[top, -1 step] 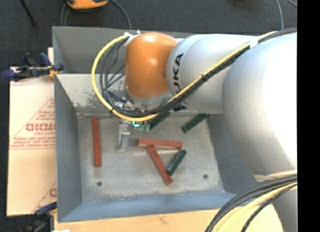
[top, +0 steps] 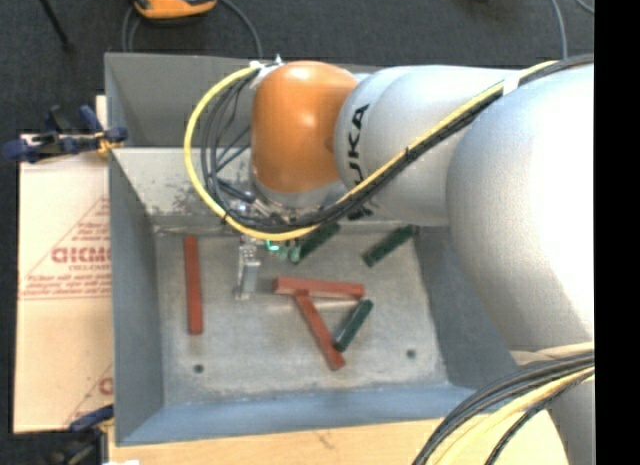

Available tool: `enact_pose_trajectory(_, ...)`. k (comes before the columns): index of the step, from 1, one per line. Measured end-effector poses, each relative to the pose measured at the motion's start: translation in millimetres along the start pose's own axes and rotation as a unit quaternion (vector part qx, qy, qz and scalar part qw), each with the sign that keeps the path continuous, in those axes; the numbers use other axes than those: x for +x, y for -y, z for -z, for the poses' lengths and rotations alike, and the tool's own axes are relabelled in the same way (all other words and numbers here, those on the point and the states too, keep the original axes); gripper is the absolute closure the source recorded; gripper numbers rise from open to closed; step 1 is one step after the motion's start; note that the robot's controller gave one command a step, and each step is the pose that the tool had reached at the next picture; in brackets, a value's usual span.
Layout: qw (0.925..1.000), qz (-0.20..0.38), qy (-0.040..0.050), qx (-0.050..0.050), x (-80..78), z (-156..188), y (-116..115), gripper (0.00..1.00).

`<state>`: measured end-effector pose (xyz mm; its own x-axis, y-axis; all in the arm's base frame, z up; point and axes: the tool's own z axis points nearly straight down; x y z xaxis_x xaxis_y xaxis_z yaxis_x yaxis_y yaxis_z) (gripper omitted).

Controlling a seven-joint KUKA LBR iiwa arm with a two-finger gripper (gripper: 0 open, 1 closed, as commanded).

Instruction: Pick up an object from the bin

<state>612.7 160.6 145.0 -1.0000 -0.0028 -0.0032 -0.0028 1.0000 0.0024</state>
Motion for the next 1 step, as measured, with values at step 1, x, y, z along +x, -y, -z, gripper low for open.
enact_pose_trajectory(1, 0.9996, -0.028, 0.0024, -0.001, 3.8, -39.1, 46.3, 0.0)
